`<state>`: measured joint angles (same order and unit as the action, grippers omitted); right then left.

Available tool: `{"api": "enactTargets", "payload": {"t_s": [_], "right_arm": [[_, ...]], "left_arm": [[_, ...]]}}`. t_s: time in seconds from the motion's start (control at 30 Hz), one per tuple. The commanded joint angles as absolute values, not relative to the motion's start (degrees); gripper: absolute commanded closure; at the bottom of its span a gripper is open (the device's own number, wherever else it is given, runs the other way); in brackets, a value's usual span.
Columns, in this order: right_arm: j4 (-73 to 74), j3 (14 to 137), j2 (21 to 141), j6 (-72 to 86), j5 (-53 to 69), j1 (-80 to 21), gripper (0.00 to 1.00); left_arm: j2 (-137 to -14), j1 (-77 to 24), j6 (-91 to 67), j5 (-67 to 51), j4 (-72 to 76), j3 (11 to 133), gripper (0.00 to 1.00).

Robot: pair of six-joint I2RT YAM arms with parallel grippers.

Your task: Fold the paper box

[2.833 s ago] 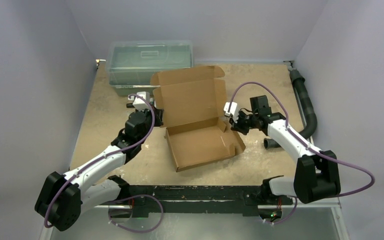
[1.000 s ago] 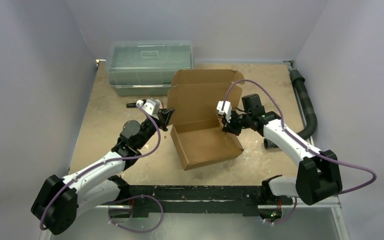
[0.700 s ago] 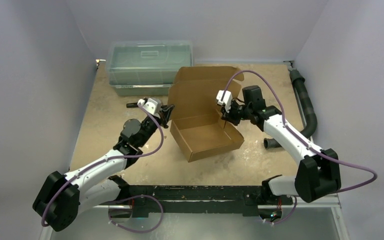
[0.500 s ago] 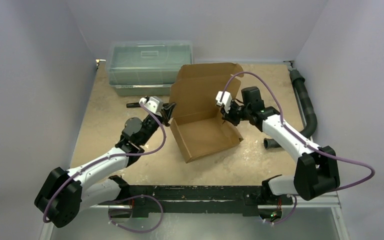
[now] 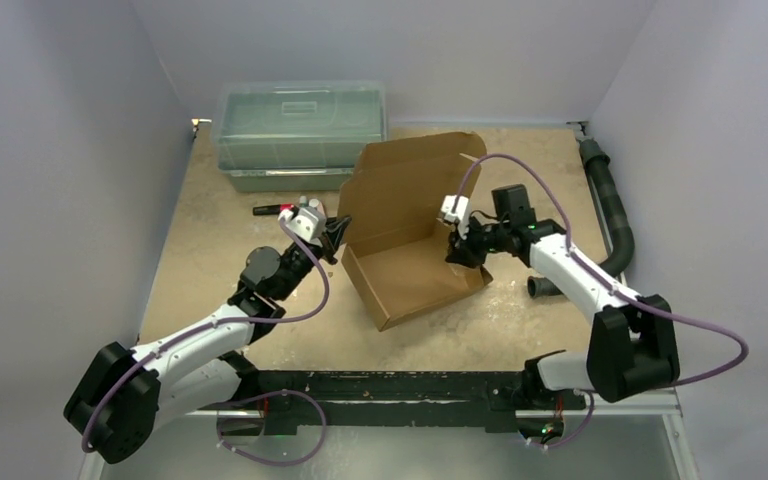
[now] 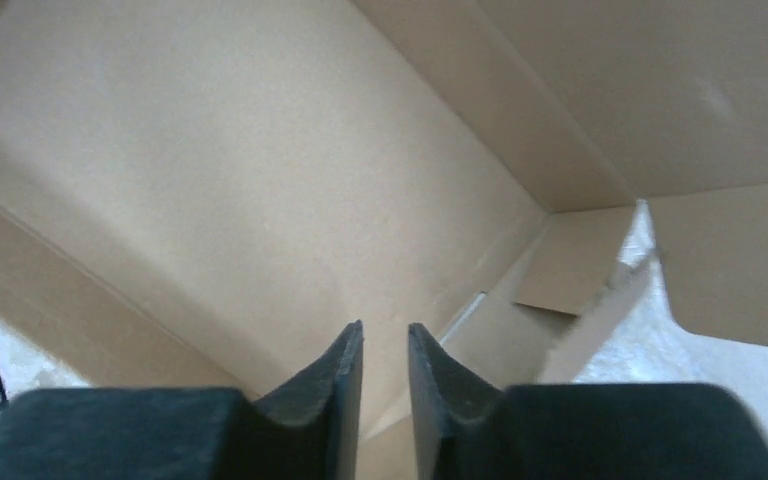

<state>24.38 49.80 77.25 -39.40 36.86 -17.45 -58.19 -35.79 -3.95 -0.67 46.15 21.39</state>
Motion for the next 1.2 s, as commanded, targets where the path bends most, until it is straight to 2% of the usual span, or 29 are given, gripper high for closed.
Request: {"api": "enactTargets", "payload": {"t_s": [0.0, 0.07, 0.13, 0.2, 0.33, 0.5, 0.67, 0.73, 0.77, 1.17], "right_arm": [[27.4, 52.5, 71.3, -38.4, 47.0, -9.7, 0.64], [24.7, 50.2, 70.0, -36.4, 42.7, -8.6, 0.46], [21.1, 47.2, 69.4, -35.6, 35.6, -8.6, 0.35], [18.2, 45.5, 69.7, -35.3, 30.1, -8.7, 0.31], [16.7, 45.7, 73.3, -34.7, 26.3, -9.3, 0.31], [15.3, 46.5, 76.8, -33.3, 21.7, -12.4, 0.43], [13.9, 47.2, 78.0, -31.6, 18.5, -13.3, 0.76], [13.5, 47.4, 77.9, -30.9, 17.4, -13.5, 0.94], [13.3, 47.6, 77.5, -30.5, 17.4, -13.5, 0.98], [6.0, 45.3, 64.8, -30.1, 19.2, -14.7, 1.0]], "left_arm": [[-57.1, -36.2, -1.2, -2.7, 47.1, 22.2, 1.0], [-57.6, -36.1, -1.4, -3.0, 47.0, 22.5, 1.0], [-57.8, -36.2, -1.7, -3.2, 47.1, 22.6, 1.0], [-57.8, -36.2, -2.4, -3.2, 47.3, 22.6, 1.0], [-57.1, -36.2, -3.3, -3.1, 46.9, 22.5, 1.0], [-56.4, -36.3, -3.3, -2.7, 46.0, 22.7, 1.0], [-56.2, -36.3, -3.6, -2.6, 45.8, 22.7, 1.0], [-56.2, -36.3, -3.8, -2.6, 45.9, 22.7, 1.0], [-56.3, -36.2, -4.0, -2.7, 46.0, 22.8, 1.0], [-57.7, -36.3, -6.8, -3.4, 45.3, 26.2, 1.0]]}}
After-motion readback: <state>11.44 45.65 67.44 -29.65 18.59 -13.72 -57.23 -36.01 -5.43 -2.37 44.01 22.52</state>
